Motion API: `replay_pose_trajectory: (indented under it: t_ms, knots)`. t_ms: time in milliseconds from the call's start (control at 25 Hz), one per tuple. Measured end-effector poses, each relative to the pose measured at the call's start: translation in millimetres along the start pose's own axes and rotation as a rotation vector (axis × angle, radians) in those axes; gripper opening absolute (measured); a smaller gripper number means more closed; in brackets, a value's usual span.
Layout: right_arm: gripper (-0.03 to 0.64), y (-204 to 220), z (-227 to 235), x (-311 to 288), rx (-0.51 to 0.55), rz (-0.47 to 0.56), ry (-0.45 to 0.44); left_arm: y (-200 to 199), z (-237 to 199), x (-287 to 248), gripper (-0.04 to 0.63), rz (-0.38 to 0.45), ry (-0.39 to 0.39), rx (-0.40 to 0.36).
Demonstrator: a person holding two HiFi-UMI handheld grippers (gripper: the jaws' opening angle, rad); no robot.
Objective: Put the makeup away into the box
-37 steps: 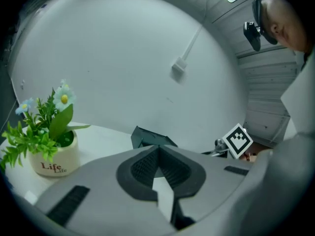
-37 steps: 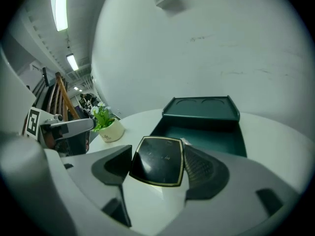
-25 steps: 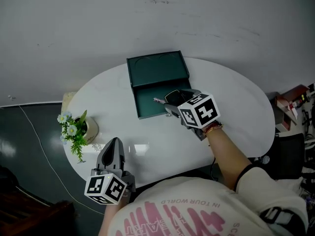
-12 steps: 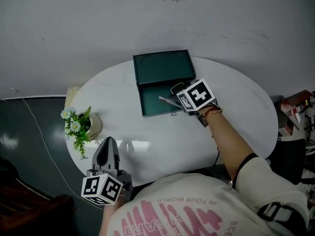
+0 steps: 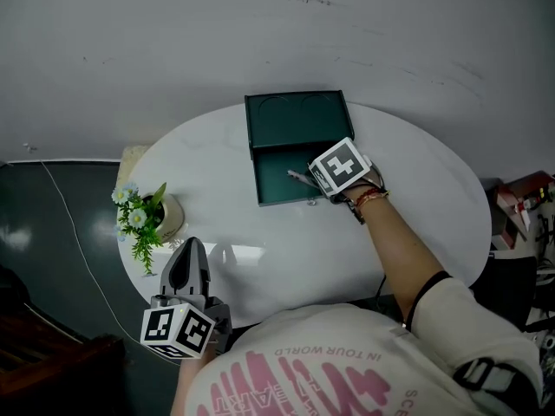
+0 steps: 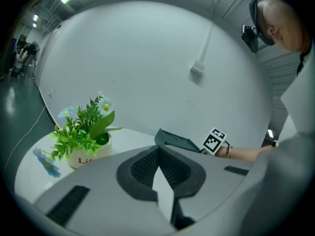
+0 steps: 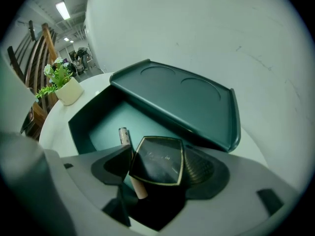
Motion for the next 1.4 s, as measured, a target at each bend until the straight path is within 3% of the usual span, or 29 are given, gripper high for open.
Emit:
replay_pose_trajectory:
  t_ms: [200,440,720,1040,1400]
  knots:
    - [0.342,-1.6,-1.3,-5.9,-0.014,-0.062,0.008,-0.3,-3.8,0.0,0.002,0.011,-0.016,0.01]
    - [0.342,-9.3,-11.4,-11.0,-0.052,-0.065,-0.036,-1.4,-5.3,-3.1,0.002,0.026,-0.004,0.014]
    - [0.342,-7.3,-13.6,-19.8,-0.022,-0.11,-0.012,-4.2,-8.7,0.6,0.002,0.032,-0.019,0.021]
    - [0.344,-7.1,-10.1,-22.8,-0.068,-0.153,-0.023,-2.7,-8.4,3.9,0.002,0.035,-0.015,0.024]
    - [0.347,-7.2,-10.9,-23.7,-0.098,-0.149,-0.016,-7.3,-17.7,13.5,0.002,0.059,-0.012,0.024]
Point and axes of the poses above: the fingertips, and each gripper's own axes: x backward along the fingers, z to its right, y out of its underside, the point moved 10 cm from there along x, backward along the fingers, and after that the axes turned 8 degrees about -x, right-handed, at the moved point
